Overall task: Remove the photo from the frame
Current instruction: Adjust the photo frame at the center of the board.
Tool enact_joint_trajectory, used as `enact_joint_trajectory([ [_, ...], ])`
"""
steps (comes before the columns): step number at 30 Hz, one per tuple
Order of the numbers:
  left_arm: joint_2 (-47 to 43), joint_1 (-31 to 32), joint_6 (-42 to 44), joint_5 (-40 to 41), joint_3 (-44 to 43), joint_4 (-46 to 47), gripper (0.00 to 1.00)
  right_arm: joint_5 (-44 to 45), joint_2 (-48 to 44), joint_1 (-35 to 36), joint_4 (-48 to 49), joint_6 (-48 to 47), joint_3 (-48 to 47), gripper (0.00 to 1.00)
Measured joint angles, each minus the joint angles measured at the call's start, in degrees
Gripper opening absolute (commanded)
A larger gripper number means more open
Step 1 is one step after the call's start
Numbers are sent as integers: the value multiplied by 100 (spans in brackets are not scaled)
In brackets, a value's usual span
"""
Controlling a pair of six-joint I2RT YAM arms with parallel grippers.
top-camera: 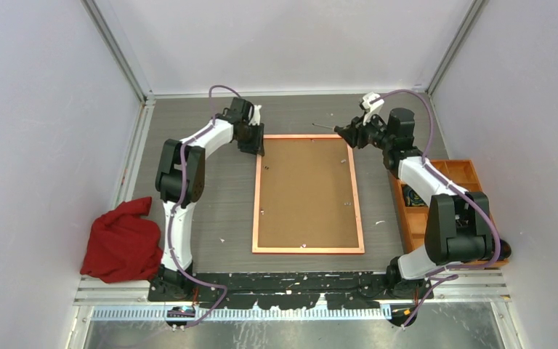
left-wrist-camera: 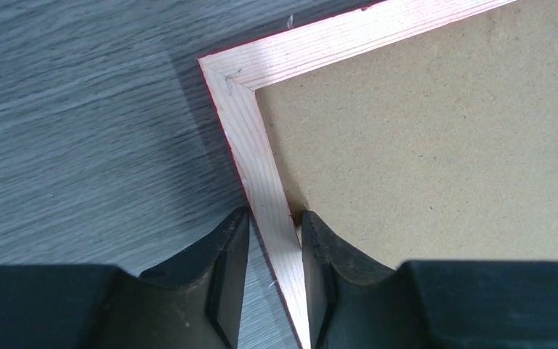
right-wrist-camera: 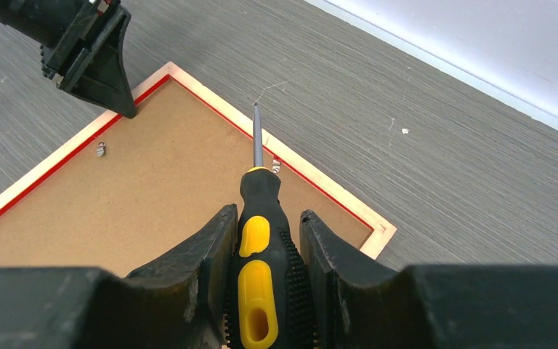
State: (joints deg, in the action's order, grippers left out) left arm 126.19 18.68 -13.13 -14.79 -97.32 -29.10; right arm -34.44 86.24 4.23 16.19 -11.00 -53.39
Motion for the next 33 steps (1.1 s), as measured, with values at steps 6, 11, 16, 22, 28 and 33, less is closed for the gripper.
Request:
enact_joint_trajectory([
  [6,57,70,114,192,-181,-205,19,-343,-52,-278,-7,153,2,1],
  [11,142,120,262,245,-354,-369,10,-647,-52,-378,-138,190,2,1],
  [16,199,195,549,367,-501,-483,4,-1049,-50,-466,-319,24,2,1],
  [22,271,269,981,448,-660,-549,2,-1139,-50,-481,-466,-273,4,1],
  [28,428,267,1338,234,-942,-715,1,-1106,-50,-483,-579,-566,50,1],
  [33,485,264,1561,15,-1034,-787,1,-1080,-50,-503,-870,-975,59,1],
])
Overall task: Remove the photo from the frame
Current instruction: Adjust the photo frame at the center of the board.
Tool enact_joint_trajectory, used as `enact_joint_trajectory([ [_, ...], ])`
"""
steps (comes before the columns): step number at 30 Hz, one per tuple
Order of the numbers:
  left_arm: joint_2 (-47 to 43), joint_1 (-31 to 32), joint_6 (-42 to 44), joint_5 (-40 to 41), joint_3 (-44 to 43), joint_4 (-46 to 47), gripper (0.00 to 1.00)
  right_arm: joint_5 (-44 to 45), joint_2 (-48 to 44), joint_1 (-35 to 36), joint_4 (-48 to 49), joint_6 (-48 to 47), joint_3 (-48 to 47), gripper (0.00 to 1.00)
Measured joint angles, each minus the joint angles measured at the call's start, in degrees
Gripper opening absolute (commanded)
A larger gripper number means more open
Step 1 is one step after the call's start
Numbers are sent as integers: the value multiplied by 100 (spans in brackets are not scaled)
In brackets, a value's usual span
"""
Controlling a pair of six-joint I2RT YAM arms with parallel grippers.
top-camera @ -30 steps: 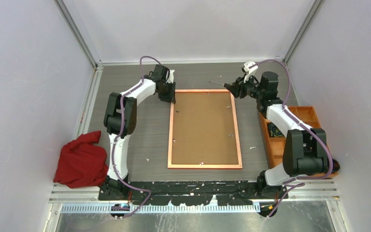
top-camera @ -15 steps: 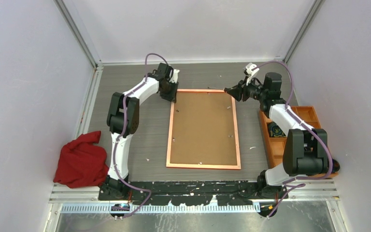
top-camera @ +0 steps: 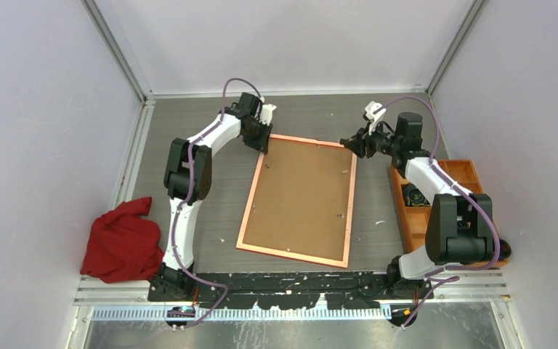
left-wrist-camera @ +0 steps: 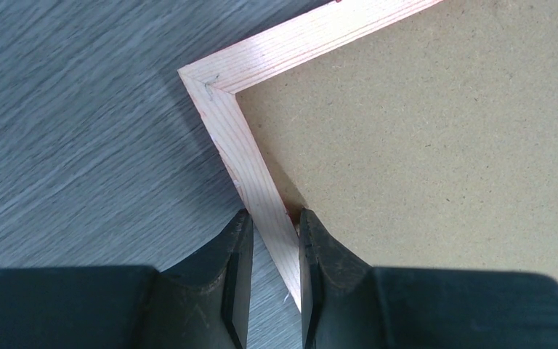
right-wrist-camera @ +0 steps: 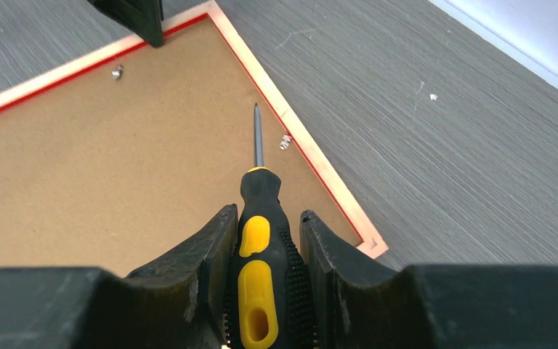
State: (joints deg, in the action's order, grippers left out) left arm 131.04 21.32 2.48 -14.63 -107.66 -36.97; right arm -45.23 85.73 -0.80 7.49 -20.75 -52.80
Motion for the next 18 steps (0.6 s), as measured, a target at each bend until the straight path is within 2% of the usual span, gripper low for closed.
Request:
enact_joint_trajectory([
  [10,72,0,385,-372,-103,-164,1,7,0,-267,-1060,-1189,2,1],
  [18,212,0,393,-396,-358,-396,2,-24,0,-348,-1357,-1478,2,1],
])
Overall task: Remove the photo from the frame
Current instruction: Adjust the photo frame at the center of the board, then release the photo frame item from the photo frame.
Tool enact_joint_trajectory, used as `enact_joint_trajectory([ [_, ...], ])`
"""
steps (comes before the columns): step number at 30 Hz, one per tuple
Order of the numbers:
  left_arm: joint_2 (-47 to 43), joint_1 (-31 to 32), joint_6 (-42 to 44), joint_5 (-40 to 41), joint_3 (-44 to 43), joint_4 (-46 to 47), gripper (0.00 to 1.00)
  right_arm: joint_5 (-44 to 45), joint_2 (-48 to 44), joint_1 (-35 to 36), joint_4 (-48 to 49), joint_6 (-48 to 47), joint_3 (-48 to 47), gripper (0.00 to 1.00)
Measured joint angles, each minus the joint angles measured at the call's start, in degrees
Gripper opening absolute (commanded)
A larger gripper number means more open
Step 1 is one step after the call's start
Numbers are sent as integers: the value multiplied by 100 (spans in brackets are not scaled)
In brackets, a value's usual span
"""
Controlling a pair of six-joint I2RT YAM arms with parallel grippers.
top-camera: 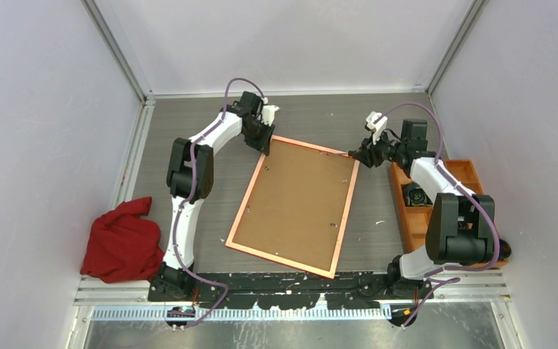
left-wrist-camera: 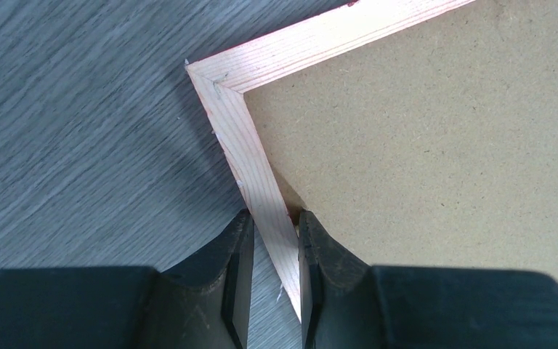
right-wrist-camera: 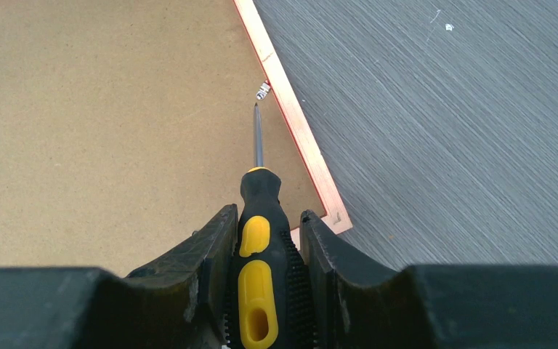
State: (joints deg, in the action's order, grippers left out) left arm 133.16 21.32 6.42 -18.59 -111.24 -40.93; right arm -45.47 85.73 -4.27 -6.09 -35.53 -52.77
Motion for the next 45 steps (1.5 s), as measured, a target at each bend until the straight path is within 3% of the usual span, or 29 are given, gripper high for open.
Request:
enact_joint_trajectory([
  [45,74,-2,-216,-76,-85,15,0,538,380,308,573,-127,33,1],
])
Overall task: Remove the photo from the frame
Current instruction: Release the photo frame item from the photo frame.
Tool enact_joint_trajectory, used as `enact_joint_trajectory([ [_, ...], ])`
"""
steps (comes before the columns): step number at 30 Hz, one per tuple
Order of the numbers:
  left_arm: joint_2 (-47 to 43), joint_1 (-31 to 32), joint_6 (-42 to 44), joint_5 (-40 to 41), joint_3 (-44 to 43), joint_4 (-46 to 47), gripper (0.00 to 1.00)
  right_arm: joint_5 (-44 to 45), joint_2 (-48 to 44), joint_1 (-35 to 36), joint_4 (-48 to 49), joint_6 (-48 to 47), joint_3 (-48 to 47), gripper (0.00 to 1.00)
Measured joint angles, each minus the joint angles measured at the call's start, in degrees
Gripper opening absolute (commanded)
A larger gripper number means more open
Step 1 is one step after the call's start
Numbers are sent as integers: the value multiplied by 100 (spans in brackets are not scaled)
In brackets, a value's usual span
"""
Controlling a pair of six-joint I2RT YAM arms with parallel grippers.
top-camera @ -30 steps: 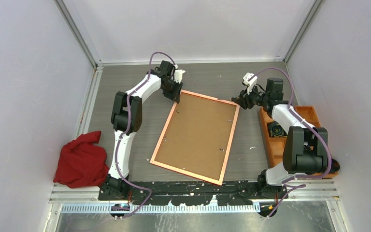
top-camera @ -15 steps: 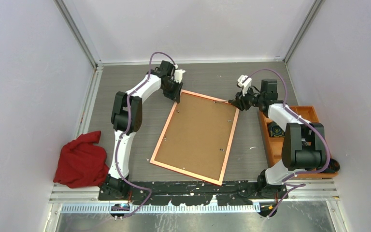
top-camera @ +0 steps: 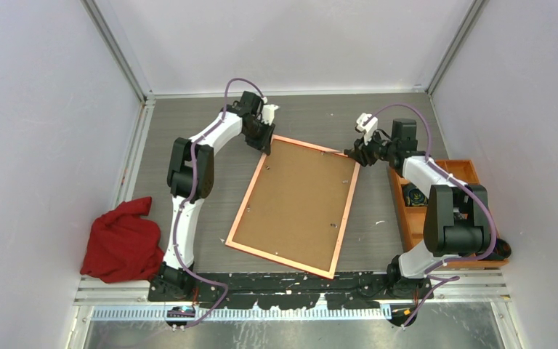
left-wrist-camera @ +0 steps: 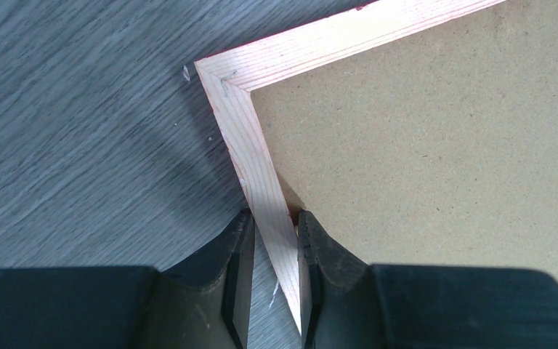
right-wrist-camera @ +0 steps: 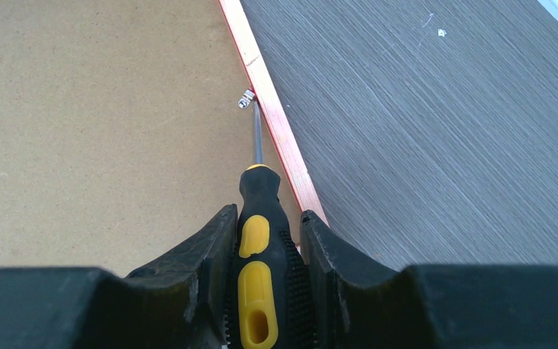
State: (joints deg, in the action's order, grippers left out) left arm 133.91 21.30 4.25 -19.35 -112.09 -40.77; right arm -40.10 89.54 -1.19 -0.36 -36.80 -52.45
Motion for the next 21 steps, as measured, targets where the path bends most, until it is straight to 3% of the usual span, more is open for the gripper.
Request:
enact_joint_trajectory([
  [21,2,-4,-57,0,4,4,0,-205,120,-9,0,-168,17,1],
])
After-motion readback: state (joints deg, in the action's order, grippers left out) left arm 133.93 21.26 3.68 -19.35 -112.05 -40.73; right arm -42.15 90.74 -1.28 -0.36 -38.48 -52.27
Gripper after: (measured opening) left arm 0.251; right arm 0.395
